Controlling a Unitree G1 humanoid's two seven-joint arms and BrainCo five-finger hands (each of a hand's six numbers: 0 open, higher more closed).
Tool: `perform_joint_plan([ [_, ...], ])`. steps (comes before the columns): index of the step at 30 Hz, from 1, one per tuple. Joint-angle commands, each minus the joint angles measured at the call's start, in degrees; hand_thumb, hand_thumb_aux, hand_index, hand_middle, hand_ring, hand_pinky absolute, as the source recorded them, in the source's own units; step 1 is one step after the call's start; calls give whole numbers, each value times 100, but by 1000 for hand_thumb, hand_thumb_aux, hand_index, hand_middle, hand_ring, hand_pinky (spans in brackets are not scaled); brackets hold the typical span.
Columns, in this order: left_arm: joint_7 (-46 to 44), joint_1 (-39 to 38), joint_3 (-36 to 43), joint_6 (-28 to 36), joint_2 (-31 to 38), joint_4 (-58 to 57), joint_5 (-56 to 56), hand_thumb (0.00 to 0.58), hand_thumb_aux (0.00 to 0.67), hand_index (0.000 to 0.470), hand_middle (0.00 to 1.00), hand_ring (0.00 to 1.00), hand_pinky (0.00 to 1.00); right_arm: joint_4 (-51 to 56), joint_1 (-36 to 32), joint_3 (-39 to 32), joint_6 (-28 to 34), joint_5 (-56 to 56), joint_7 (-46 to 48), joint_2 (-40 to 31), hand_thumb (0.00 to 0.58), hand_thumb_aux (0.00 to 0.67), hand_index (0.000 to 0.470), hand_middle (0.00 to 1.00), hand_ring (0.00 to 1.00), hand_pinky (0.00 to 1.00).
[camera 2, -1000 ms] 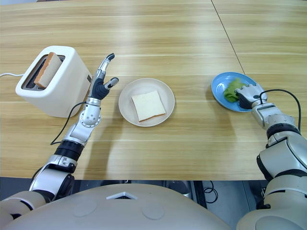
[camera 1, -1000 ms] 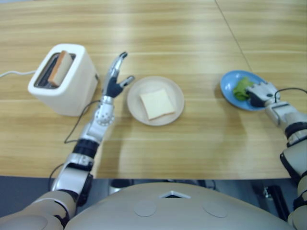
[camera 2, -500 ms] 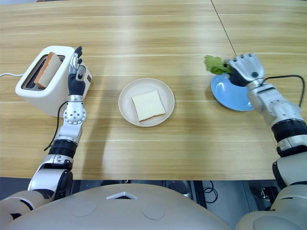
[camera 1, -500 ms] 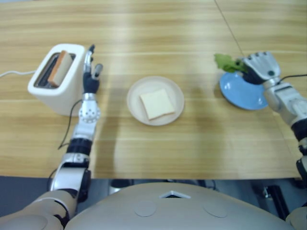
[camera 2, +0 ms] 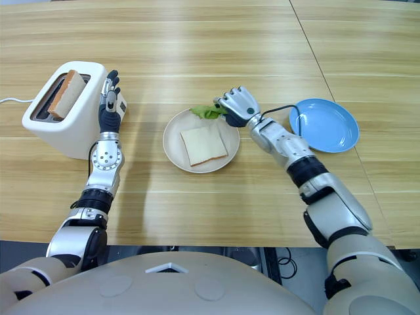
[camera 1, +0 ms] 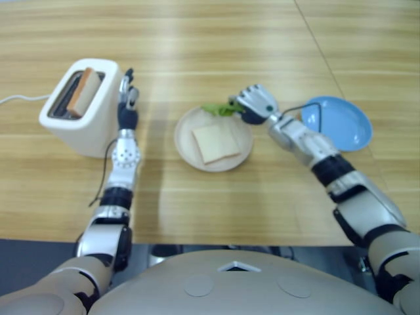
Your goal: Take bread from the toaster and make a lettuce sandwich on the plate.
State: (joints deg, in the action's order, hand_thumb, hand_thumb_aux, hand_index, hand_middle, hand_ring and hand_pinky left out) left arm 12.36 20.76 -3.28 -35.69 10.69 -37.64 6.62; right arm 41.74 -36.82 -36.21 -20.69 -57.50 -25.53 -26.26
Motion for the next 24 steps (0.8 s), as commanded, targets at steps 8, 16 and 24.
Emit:
perform_joint_plan([
  [8,-3,15,6,1,-34,-179,112,0,0,0,0,0,0,20,368,-214,-156,-67,-28,-144,580,670,460,1000,1000,1000],
  [16,59,59,14,-29,-37,-310,201,0,0,0,0,0,0,-1317,938,33,-64,20,309,-535,580,670,460,1000,1000,1000],
  [24,101,112,25,-76,-30,-453,269,0,0,0,0,0,0,-1987,1235,328,47,25,544,-669,580,670,460,1000,1000,1000],
])
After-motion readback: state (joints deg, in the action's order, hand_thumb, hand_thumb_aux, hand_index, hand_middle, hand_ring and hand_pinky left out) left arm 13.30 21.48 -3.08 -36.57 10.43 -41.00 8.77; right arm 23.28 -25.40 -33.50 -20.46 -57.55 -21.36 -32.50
